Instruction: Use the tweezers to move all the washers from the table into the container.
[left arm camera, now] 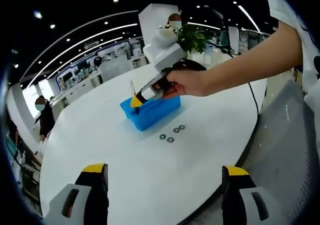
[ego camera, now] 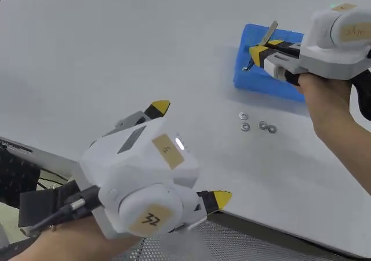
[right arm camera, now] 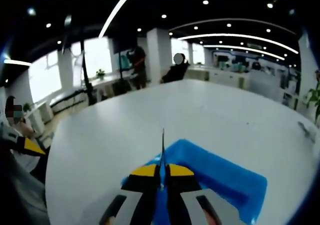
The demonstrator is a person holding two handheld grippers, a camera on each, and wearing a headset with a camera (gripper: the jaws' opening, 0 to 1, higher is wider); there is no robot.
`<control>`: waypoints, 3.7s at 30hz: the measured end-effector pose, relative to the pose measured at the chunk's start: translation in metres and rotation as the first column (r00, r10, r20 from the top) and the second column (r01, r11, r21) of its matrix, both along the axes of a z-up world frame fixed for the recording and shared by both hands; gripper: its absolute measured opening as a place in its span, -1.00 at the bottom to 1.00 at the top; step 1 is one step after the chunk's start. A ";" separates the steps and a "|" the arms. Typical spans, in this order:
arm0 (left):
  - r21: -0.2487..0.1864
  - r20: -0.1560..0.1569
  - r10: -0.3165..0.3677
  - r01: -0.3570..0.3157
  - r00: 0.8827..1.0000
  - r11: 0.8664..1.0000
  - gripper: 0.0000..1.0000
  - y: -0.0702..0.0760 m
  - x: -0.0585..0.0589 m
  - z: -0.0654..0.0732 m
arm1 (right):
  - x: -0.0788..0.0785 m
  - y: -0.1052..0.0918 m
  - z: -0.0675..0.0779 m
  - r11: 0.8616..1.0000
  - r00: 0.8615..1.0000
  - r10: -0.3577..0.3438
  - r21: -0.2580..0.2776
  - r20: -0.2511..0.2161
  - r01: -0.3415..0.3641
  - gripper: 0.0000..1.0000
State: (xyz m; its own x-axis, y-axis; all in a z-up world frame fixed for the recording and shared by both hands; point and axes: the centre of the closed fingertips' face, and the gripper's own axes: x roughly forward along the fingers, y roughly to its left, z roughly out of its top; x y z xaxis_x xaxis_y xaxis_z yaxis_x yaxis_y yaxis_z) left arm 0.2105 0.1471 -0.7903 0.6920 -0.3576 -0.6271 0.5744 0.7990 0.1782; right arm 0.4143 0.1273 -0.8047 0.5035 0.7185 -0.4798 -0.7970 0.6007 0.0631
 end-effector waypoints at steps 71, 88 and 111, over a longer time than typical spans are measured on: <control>0.050 -0.015 -0.008 0.009 1.000 0.999 0.86 0.003 -0.001 -0.008 | -0.095 -0.017 0.005 0.993 0.993 0.119 0.013 -0.027 -0.119 -0.92; 0.058 -0.024 -0.010 0.012 1.000 0.998 0.84 0.004 -0.002 -0.010 | -0.098 -0.017 -0.006 0.989 0.990 0.140 -0.049 0.012 -0.140 -0.94; 0.048 -0.010 -0.010 0.011 1.000 0.999 0.86 0.003 -0.001 -0.007 | -0.095 -0.019 0.027 0.993 0.993 0.118 0.003 -0.013 -0.118 -0.95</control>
State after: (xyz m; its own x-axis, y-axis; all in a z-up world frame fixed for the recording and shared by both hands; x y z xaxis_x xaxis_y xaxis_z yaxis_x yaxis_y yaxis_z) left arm 0.2098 0.1505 -0.7978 0.6823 -0.3341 -0.6503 0.5845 0.7836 0.2107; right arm 0.3196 0.1084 -0.7776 0.4090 0.7734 -0.4843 -0.8613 0.5025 0.0752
